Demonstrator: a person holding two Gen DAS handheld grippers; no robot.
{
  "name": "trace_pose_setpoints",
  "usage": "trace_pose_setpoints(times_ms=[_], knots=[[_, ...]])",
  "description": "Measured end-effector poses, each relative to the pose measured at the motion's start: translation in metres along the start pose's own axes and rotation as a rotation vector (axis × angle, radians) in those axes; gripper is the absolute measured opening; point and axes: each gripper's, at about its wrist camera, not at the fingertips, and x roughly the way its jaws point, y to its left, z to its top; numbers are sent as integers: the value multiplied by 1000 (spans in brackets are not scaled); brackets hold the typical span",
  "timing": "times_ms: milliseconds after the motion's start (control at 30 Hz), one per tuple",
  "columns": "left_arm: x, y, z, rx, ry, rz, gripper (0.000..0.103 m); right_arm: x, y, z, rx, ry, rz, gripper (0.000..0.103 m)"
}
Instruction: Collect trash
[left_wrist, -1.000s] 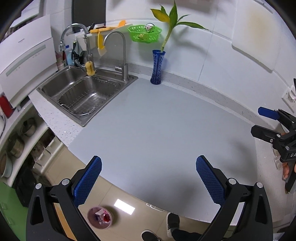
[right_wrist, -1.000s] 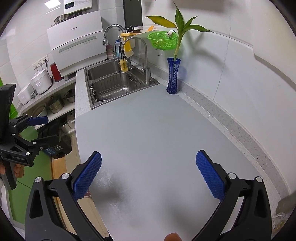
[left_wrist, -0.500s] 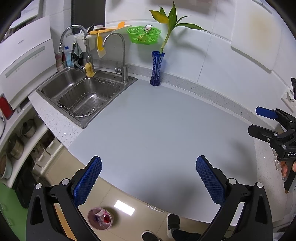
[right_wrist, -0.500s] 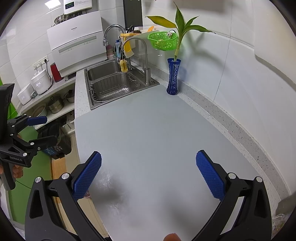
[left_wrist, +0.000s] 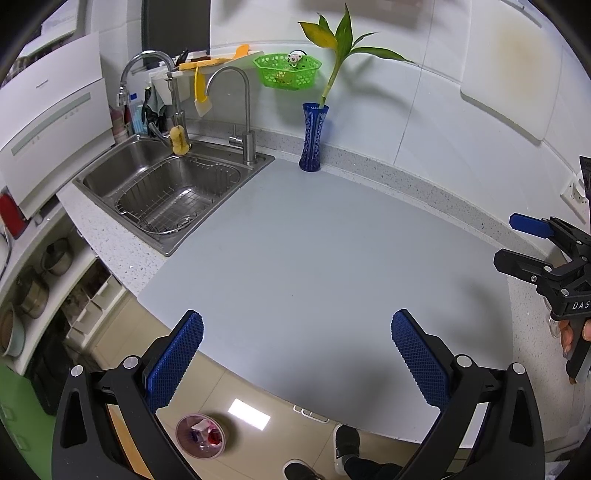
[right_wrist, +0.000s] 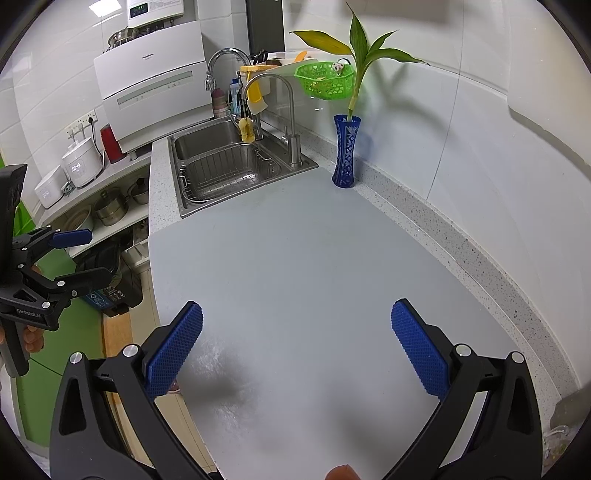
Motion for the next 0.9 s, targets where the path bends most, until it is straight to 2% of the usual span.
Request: trace_pose_setpoints(times_ms=[900], knots=[[-4,-2,-2,13,-2,4,98,1,0,-4,-1,3,0,100]])
